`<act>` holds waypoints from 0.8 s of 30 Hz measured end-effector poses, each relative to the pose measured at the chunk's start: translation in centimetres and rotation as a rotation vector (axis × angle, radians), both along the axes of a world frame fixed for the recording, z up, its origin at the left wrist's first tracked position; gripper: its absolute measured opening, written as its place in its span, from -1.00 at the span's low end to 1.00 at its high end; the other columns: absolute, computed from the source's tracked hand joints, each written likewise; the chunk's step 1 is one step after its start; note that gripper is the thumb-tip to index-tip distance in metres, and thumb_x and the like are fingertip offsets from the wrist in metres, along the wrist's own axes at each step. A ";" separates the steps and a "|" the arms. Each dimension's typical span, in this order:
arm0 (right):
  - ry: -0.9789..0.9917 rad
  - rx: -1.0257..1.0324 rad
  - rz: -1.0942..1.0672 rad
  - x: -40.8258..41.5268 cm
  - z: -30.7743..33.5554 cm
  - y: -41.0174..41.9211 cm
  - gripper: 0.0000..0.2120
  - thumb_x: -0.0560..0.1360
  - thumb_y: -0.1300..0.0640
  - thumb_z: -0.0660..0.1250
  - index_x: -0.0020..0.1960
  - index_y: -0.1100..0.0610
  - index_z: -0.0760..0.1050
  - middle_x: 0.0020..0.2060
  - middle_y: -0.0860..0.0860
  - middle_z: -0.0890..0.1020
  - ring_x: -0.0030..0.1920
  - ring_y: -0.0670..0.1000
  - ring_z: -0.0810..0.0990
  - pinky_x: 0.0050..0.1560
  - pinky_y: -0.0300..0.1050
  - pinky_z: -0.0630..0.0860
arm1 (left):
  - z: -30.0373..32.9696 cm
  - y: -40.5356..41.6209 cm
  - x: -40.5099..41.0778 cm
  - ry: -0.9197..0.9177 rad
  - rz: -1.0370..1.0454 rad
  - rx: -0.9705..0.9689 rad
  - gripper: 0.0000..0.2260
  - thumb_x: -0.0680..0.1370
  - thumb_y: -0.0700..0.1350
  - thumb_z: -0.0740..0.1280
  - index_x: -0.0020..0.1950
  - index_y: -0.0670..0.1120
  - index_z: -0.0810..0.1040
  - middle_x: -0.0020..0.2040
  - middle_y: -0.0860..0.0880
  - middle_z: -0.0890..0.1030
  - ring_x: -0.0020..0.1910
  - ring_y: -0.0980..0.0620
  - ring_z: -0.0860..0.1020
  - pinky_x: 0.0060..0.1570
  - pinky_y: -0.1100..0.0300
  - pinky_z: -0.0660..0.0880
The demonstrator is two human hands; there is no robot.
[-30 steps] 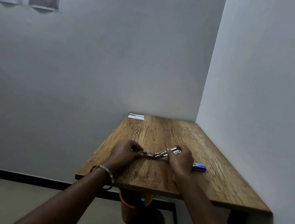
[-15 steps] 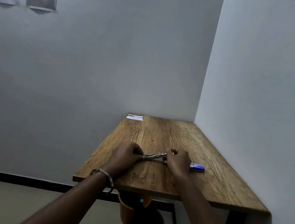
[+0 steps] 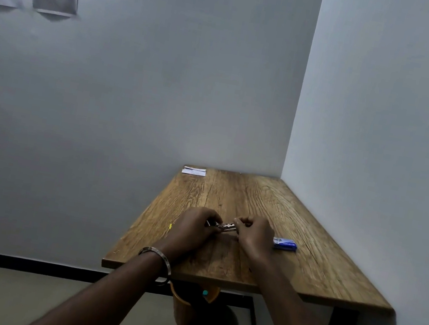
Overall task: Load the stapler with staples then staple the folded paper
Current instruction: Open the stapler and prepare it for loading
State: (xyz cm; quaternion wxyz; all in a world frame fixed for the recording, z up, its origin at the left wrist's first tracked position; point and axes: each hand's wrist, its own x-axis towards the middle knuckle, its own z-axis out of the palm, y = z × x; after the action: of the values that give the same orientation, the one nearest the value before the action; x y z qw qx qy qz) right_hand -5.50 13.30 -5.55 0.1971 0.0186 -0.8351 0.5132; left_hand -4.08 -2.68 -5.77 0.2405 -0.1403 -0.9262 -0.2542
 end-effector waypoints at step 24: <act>0.126 0.244 0.030 1.4 0.0 -0.7 -0.82 0.53 0.12 0.40 0.09 0.14 0.66 -0.04 0.00 0.72 -0.01 -0.03 0.67 -0.24 -0.35 0.40 | 0.1 0.5 0.3 0.027 -0.005 -0.006 -0.78 0.60 -0.03 0.33 0.14 -0.10 0.66 -0.02 -0.04 0.69 -0.09 0.05 0.62 -0.05 0.01 0.61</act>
State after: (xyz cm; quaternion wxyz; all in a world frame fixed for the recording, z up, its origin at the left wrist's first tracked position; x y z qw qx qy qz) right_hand -4.13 12.62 -5.53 0.2375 0.0871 -0.8769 0.4086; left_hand -3.78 -2.13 -5.71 0.2519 -0.1469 -0.9233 -0.2501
